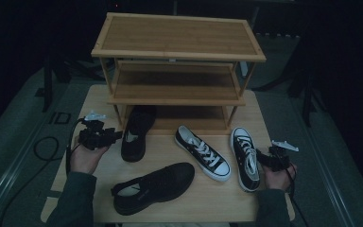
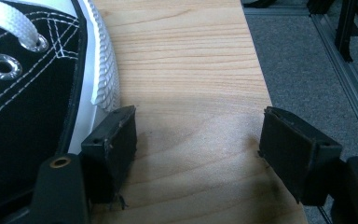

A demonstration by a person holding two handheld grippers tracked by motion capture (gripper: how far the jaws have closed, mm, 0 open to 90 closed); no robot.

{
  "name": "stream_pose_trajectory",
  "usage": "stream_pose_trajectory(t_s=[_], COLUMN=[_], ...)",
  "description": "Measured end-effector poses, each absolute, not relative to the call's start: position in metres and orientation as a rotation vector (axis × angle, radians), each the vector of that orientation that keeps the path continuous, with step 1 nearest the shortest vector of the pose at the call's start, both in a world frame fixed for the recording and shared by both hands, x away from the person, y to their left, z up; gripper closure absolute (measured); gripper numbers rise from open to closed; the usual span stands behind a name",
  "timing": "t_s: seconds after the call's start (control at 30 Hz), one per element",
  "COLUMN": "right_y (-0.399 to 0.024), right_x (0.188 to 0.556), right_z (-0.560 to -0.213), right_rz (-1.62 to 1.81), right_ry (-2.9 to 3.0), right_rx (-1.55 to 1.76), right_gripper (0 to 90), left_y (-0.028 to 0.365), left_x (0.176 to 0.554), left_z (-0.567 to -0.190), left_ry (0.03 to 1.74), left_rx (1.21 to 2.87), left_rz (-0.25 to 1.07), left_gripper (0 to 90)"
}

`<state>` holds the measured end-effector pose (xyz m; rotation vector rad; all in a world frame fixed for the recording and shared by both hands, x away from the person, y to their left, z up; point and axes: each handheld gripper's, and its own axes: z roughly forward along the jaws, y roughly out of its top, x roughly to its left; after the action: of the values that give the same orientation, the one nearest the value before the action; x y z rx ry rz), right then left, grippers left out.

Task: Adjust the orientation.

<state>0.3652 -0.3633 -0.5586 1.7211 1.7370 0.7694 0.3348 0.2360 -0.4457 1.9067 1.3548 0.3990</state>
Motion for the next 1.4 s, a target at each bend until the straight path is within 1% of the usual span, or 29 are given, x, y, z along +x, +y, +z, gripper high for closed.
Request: stream_pose_trajectory(t_s=[0.13, 0.5, 0.53, 0.7, 1.0, 1.4], right_y=[-0.363, -0.363, -0.363, -0.363, -0.363, -0.363], right_x=[0.365, 0.365, 0.365, 0.365, 0.365, 0.365], right_z=[-0.559, -0.559, -0.559, -0.559, -0.559, -0.559], right_rz=[0.769, 0.769, 0.769, 0.769, 0.769, 0.770], right_ry=[1.737, 1.737, 1.737, 1.737, 1.737, 1.736], right_rx=[1.721, 1.721, 1.722, 1.722, 1.722, 1.722], right_gripper=[27.1, 27.2, 27.1, 27.1, 27.1, 27.1], left_y=[0.239, 0.243, 0.243, 0.241, 0.229, 0.222], left_x=[0.324, 0.313, 0.312, 0.310, 0.310, 0.307], left_z=[-0.450, -0.469, -0.474, -0.482, -0.499, -0.512], left_ry=[1.351, 1.384, 1.391, 1.393, 1.367, 1.356], left_rx=[1.903, 1.932, 1.942, 1.966, 2.060, 2.088], left_rz=[0.374, 0.331, 0.313, 0.303, 0.262, 0.255], left_gripper=[65.2, 66.4, 67.4, 67.1, 65.0, 62.7])
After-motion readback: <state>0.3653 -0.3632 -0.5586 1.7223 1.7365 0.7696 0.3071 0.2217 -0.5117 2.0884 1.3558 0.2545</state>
